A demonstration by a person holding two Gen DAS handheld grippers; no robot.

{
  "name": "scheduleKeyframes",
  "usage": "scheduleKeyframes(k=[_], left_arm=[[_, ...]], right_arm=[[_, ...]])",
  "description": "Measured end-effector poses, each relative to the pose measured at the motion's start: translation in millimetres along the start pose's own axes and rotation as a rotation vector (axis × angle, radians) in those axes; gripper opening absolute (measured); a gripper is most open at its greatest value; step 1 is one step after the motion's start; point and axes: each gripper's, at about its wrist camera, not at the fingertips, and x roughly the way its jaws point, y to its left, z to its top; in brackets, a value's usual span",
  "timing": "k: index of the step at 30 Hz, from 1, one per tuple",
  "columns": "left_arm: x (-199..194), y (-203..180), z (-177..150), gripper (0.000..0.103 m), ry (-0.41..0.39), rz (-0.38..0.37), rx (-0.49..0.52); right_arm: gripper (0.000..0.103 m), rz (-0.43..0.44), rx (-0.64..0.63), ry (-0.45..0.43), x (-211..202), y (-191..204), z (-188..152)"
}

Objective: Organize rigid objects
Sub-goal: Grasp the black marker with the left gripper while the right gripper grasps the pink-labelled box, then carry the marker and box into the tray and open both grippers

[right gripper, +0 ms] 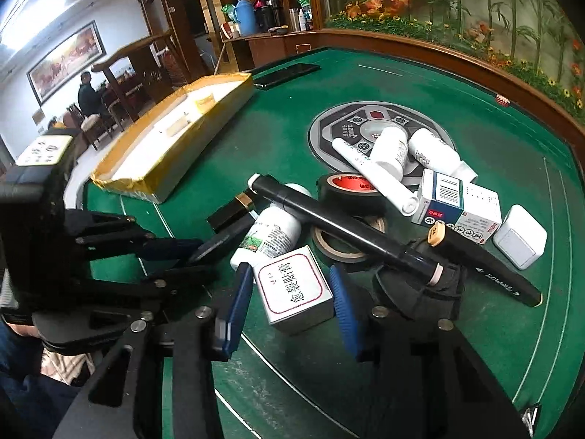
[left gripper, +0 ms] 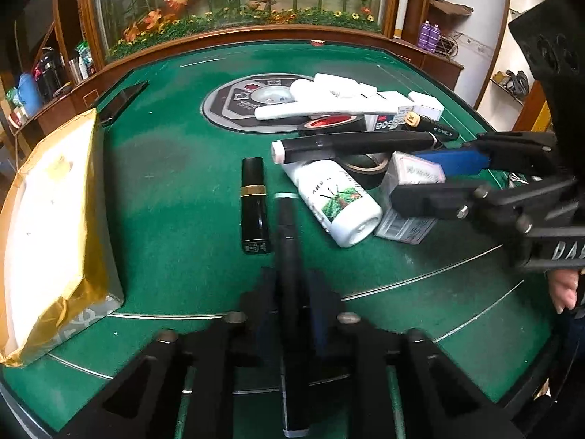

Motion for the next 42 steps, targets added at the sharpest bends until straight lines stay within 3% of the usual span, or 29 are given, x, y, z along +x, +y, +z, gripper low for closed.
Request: scheduleKeyframes(k=[7,15,32,42], left_arm=[[-16,5,-8,0.014,-0.034,-0.104,-0.071],[-41,16,-3,0.014,-0.113,-0.162,-0.136],[-79,64,0,0.015,-0.239,-0.127,-0.263],[-107,132,-3,0.015,-0.334,-0.038,-0.397]], right_arm=[[0.042,0.034,0.079,-0.060,-14,-12,3],[0.042,0.092,0.135,-0.105,-22,-19,7],[0.042,0.178,0.137,-0.125,-19,-13,10],[0.042,0.272,0.102,-0.121,-16,26,27]])
